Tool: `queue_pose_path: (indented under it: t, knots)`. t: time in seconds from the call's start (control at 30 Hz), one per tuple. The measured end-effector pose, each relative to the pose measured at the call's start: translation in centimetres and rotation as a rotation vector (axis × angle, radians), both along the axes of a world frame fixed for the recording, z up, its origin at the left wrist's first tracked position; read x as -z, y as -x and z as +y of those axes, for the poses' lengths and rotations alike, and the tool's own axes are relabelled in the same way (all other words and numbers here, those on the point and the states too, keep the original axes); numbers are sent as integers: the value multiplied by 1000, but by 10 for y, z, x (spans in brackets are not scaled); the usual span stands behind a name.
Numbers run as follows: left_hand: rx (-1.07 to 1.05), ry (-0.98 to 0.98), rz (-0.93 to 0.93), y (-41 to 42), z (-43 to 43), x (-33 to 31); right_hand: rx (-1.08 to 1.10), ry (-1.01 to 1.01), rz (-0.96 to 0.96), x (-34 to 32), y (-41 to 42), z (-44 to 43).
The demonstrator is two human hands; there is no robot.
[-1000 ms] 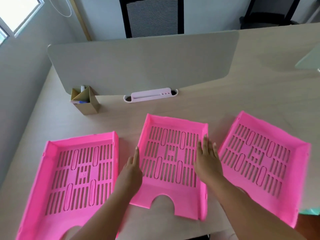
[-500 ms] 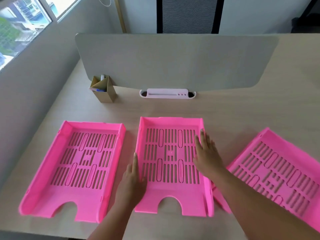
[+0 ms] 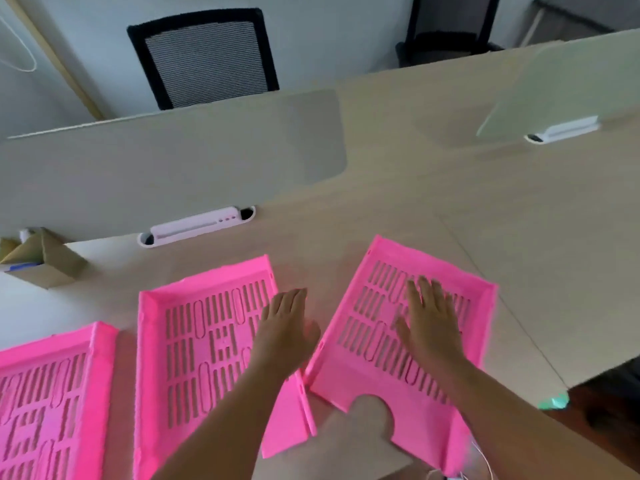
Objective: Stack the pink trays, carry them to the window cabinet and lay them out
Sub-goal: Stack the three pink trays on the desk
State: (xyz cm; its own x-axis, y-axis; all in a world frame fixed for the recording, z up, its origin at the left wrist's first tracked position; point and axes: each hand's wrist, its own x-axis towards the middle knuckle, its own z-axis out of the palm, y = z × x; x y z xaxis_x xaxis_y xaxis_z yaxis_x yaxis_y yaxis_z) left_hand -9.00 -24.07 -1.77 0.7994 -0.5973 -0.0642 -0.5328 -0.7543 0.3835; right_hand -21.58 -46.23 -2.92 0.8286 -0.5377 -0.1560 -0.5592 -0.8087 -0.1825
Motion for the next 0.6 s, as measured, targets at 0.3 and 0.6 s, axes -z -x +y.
queue_pose_path:
  t: [0.3,0.6]
  knots:
    - [-99,2,400,25,-76,14,716,-551,-229,16,73,-33]
    - [-106,133,342,13,-74,-29,547,-499,-372,-40,44,-73]
